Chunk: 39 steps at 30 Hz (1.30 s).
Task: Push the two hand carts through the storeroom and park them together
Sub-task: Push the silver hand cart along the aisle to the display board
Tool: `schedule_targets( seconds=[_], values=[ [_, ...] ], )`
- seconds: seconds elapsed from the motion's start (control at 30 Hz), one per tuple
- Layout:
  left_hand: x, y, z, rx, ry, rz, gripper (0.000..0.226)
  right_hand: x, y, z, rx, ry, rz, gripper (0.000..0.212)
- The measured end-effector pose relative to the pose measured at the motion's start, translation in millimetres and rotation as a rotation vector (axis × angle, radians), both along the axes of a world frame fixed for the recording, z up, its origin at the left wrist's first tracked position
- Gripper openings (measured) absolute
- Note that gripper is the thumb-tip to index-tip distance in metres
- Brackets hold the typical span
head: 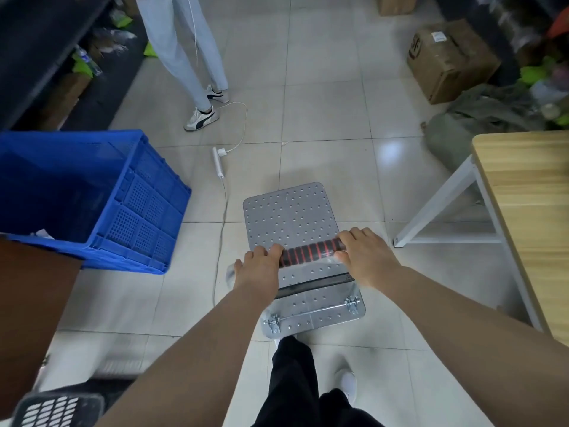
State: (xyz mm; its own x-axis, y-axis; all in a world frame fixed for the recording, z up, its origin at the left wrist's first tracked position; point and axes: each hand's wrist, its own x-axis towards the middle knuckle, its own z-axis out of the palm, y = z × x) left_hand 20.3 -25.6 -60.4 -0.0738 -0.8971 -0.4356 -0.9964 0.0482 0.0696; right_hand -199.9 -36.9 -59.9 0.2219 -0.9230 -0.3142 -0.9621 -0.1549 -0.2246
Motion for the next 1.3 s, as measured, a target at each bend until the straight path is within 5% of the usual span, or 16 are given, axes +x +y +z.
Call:
schedule_targets(
  seconds=[0.67,1.3],
  values=[
    [69,-171,6,-0.013,-0.095,-0.100,0.066,78,-136,4,0.025,0.032,-0.168,0.035],
    [1,-349,7,-0.012,-0.100,-0.081,0.051,1,-328,10,0.101,0.011,-0.109,0.033]
  ],
)
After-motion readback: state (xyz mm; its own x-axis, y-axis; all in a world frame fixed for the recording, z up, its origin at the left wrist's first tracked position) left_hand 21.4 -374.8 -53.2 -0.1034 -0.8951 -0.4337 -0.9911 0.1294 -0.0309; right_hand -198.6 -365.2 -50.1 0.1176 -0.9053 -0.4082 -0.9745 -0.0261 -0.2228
